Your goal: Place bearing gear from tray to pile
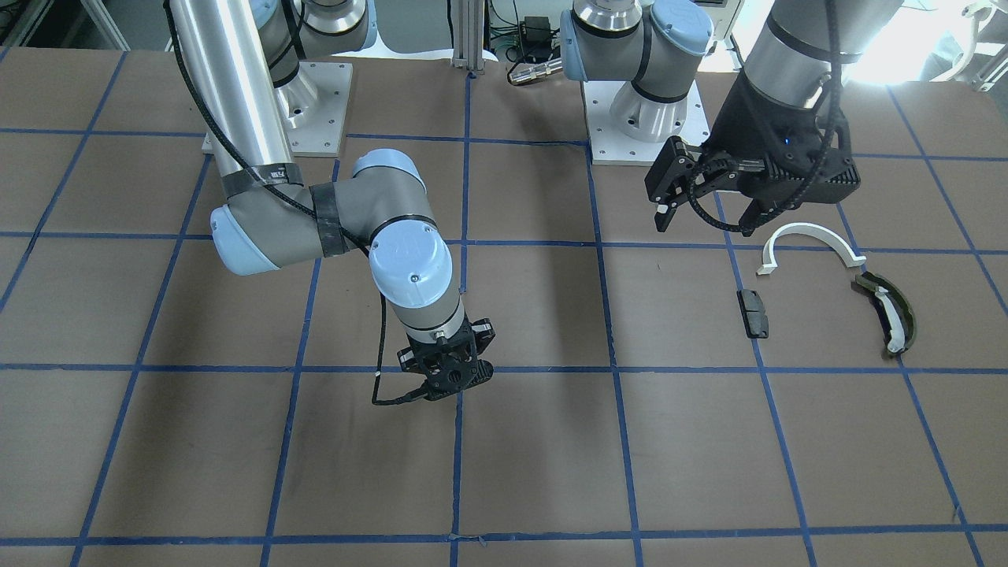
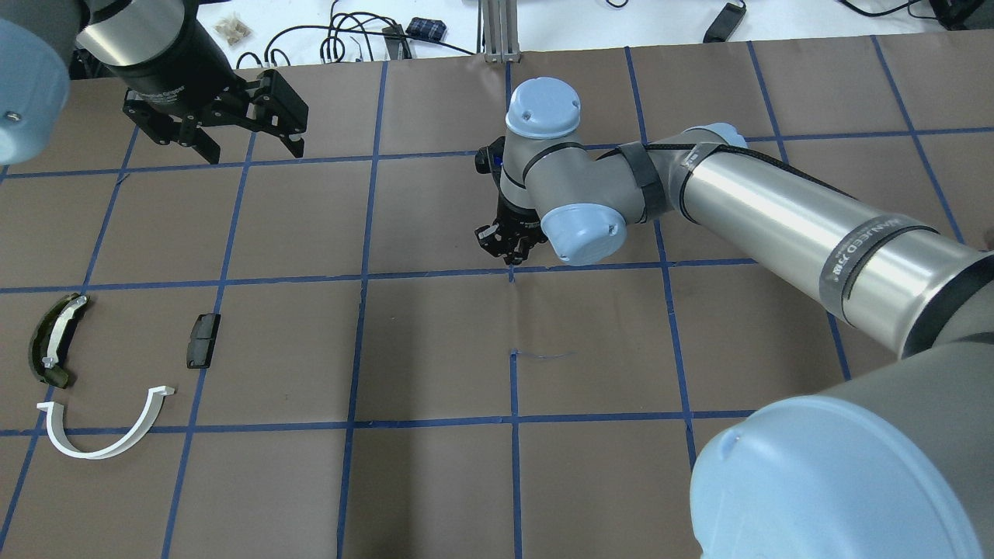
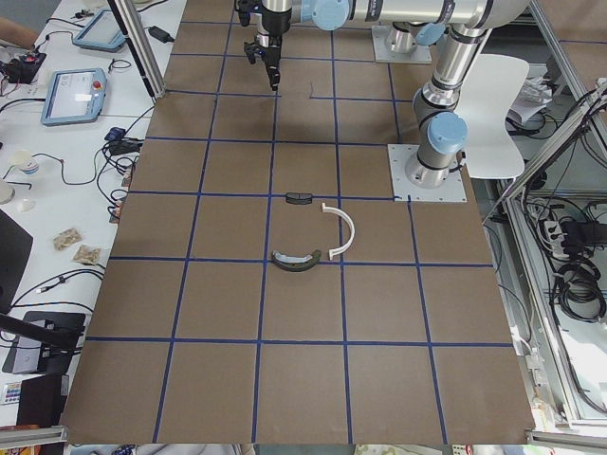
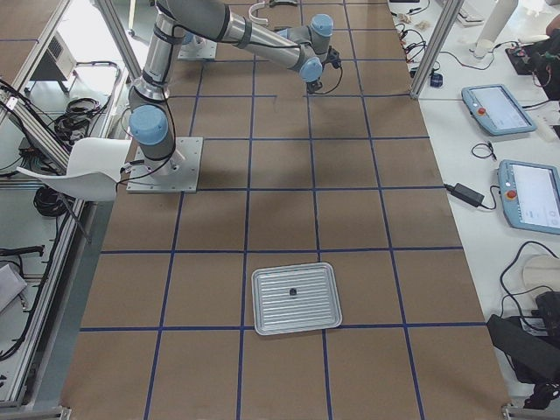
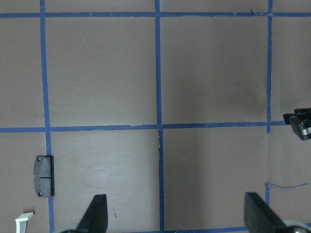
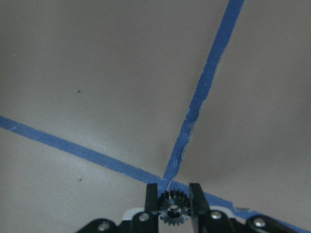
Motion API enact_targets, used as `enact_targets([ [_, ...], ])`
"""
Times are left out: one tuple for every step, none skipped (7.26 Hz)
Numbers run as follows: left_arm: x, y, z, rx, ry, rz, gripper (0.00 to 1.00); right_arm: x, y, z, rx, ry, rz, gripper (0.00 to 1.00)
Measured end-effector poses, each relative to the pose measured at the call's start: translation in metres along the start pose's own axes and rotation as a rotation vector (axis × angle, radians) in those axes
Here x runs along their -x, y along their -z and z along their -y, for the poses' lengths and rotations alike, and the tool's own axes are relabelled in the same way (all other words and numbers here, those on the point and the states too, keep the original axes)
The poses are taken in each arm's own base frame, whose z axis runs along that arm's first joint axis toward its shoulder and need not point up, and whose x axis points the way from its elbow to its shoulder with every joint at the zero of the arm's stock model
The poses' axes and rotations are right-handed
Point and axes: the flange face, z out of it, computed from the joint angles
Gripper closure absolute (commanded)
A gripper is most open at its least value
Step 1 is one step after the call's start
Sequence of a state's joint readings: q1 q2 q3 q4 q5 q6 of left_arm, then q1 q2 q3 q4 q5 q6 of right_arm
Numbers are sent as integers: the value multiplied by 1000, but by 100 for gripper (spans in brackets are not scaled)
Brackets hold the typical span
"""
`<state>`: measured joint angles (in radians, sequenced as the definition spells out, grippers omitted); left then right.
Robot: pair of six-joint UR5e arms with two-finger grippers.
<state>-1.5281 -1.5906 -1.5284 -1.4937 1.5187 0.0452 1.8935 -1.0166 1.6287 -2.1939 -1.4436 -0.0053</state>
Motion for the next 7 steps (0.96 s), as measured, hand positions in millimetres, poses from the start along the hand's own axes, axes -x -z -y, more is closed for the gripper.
enact_targets([
  [0, 0, 0, -2, 0, 0, 0, 0, -4, 1, 3, -17, -6, 0],
  [0, 0, 0, -2, 1, 0, 0, -4, 0, 3, -1, -27, -13, 0],
  [0, 0, 0, -3, 0, 0, 0, -20, 10, 7, -4, -47, -20, 0],
  [0, 1, 0, -4, 0, 0, 0, -54, 31, 10, 4, -89, -26, 0],
  [0, 1, 0, -4, 0, 0, 0, -93, 59, 8, 1, -134, -28, 0],
  [0, 1, 0, -4, 0, 0, 0, -132, 91, 1, -21, -183, -32, 0],
  [-1, 1, 1, -3, -1, 1, 0, -178, 121, -9, -43, -222, -37, 0],
])
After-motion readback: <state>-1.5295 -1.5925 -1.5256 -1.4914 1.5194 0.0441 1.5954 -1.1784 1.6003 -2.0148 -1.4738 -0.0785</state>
